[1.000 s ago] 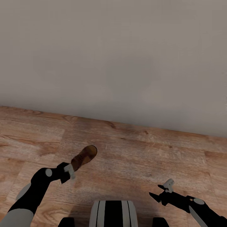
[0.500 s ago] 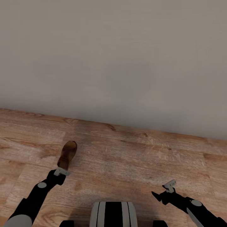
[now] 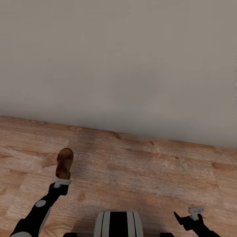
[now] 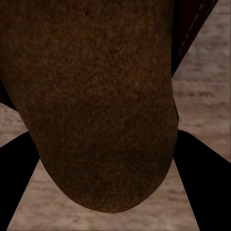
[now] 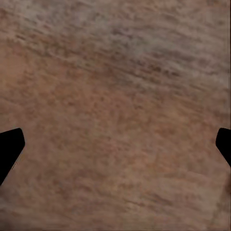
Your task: Pick up the two gym shoes and the two sandals from the corridor floor and place them onto the hallstand (shoe rack) in the corridor, making sure they are on the rack and not on the floor. Arrange them so the two gym shoes are next to each other and the two sandals are next to each other.
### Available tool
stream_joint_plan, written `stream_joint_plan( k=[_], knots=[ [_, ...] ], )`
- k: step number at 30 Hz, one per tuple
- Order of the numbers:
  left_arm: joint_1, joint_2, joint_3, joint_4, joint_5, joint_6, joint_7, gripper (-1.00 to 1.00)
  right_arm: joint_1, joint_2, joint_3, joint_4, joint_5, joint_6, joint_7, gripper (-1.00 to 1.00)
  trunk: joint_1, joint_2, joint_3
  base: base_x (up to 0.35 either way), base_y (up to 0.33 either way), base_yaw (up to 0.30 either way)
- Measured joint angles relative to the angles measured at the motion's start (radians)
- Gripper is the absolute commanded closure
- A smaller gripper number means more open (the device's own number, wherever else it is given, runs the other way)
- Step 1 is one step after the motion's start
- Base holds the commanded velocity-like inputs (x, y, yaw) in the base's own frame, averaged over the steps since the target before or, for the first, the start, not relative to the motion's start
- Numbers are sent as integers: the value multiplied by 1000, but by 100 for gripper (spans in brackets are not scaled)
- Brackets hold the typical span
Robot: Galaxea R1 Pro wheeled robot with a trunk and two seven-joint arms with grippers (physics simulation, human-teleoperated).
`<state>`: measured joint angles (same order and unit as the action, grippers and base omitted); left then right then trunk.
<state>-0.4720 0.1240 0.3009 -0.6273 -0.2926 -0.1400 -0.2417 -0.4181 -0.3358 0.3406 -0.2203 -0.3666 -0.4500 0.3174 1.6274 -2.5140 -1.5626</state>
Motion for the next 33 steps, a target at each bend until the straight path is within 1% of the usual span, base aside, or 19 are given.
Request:
stream_joint_plan(
  k=[2, 4, 5, 6, 9, 12, 15, 17, 21, 23, 25, 26, 27, 28, 29, 31, 33],
  knots=[
    [1, 0, 3, 12, 16, 0, 2, 100, 0, 7, 0, 23, -13, -25, -5, -100, -1, 0, 8, 0, 0, 0],
    [1, 0, 3, 34, 36, -6, 30, 100, 1, 13, 0, 34, -17, -33, -44, -100, -2, 1, 17, 0, 0, 0],
    [1, 0, 3, 39, 39, -8, 37, 100, 1, 15, 0, 35, -18, -34, -54, -100, -2, 1, 22, 0, 0, 0],
    [1, 0, 3, 54, 45, -20, 58, 100, 1, 18, 0, 37, -18, -44, -88, -100, -3, 1, 28, 0, 0, 0],
    [1, 0, 2, 77, 50, -47, 80, 100, 2, 23, 1, 45, -18, -89, -149, -100, -4, 2, 44, 0, 0, 0],
    [4, 0, 2, 99, 50, -64, 90, 100, 3, 36, 2, 62, -19, -134, -191, -100, -5, 3, 60, 0, 0, 0],
    [19, 0, 2, 109, 53, -69, 93, 100, 4, 55, 3, 77, -19, -152, -211, -100, -7, 3, 76, 0, 0, 0],
    [38, 0, 3, 112, 69, -72, 97, 100, 4, 68, 4, 87, -20, -160, -223, -100, -8, 4, 87, 0, 0, 0],
    [65, 2, 3, 115, 101, -76, 121, 100, 4, 76, 2, 92, -24, -169, -229, -100, -9, 5, 108, 0, 0, 0],
    [90, 2, 3, 116, 113, -80, 142, 100, 5, 77, 1, 93, -50, -173, -230, -100, -10, 5, 119, 0, 0, 0],
    [116, 4, 9, 116, 119, -102, 161, 100, 6, 77, 0, 94, -102, -175, -231, -100, -11, 6, 130, 0, 0, -3],
    [151, 4, 65, 116, 126, -154, 177, 100, 15, 76, 0, 95, -192, -178, -231, -100, -12, 6, 135, 0, 0, -5],
    [156, 4, 72, 117, 122, -159, 178, 100, 16, 76, 2, 95, -198, -178, -231, -100, -12, 6, 141, 0, 0, -3],
    [162, 3, 96, 119, 125, -165, 179, 100, 18, 77, 3, 95, -206, -179, -230, -100, -13, 7, 146, 0, 0, -1],
    [170, 3, 112, 123, 125, -169, 179, 100, 19, 78, 5, 95, -208, -179, -229, -100, -13, 7, 152, 0, 0, -1],
    [175, 1, 120, 128, 124, -171, 179, 100, 21, 81, 6, 95, -209, -178, -228, -100, -14, 7, 163, 0, 0, 0],
    [178, 0, 126, 132, 124, -173, 179, 100, 22, 91, 8, 95, -209, -178, -227, -100, -15, 8, 173, 0, 0, 0]
  ],
)
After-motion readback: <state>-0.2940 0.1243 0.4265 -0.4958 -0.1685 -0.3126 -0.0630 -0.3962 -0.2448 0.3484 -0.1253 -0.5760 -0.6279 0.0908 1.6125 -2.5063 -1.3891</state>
